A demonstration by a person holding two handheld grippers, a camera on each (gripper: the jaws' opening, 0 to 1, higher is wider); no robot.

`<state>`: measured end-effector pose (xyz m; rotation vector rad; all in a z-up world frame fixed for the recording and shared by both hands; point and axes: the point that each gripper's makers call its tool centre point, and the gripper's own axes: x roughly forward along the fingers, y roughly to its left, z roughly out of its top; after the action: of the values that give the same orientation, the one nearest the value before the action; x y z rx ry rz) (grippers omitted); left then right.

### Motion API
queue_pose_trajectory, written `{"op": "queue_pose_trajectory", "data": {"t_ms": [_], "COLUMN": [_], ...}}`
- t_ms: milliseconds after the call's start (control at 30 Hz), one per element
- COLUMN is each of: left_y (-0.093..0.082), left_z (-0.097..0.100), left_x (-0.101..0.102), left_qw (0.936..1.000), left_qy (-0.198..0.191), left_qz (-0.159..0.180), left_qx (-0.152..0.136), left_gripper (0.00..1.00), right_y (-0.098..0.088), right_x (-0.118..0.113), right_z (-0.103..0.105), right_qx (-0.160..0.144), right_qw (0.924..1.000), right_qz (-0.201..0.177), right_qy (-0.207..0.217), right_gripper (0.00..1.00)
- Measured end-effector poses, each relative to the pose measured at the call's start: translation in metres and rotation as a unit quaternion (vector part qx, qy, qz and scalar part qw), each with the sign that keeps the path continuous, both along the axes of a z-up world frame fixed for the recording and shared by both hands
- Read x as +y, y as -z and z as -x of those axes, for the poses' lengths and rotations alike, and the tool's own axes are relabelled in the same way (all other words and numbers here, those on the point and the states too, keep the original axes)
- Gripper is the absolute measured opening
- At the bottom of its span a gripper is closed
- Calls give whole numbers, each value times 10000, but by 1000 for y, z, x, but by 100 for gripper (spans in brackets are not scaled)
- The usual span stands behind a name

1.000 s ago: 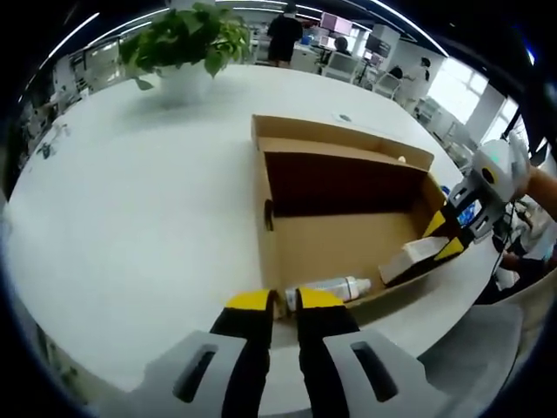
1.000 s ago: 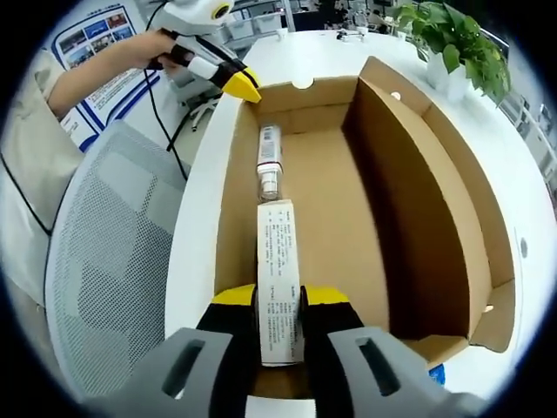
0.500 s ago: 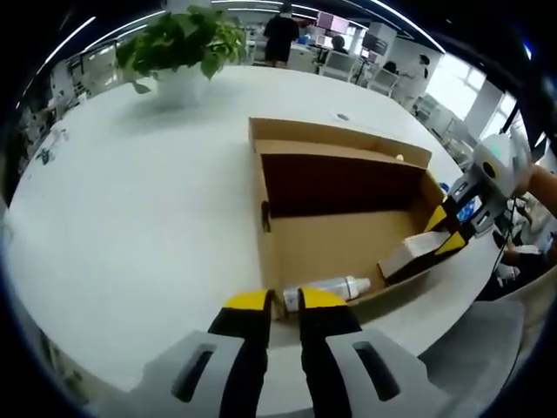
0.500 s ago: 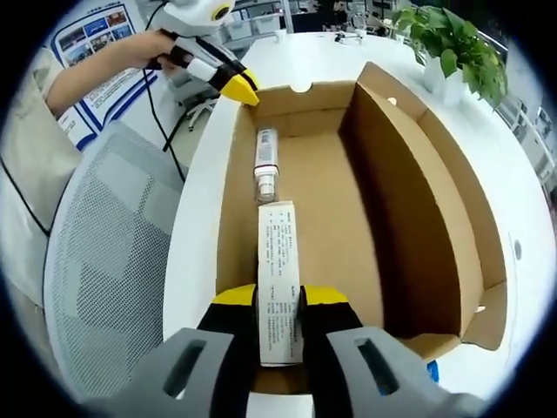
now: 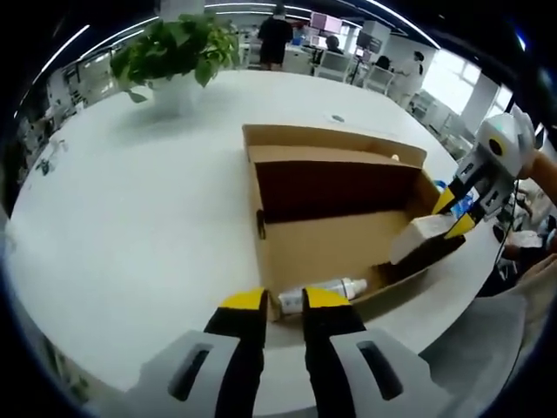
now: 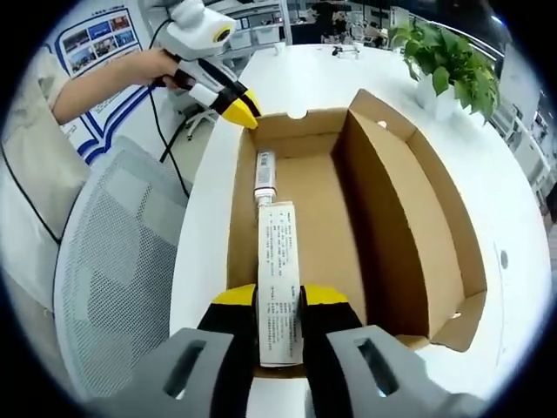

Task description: Operate the shoe box by opening the lid, removing the specified soft item, and placing it in the target area until the item is outside and the box remains undamaged.

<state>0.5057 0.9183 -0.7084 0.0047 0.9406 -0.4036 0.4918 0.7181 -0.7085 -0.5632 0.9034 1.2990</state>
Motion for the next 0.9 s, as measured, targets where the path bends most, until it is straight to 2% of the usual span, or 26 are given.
{"op": "queue_pose_trajectory", "data": {"t_ms": [900], "left_y": [-9], "left_z": [1], "left_x": [-7], "left_qw": [9998], "left_qy": [122], "left_qz": [-100], "left_qx": [-95], "left_gripper": [16], "right_y": [-54], "right_x": [-19], "right_z": [-8], "right_qx": [-402], "right_qw": [9990], "right_qz": [-181], "right_qy": [-54], "right_gripper": [16]}}
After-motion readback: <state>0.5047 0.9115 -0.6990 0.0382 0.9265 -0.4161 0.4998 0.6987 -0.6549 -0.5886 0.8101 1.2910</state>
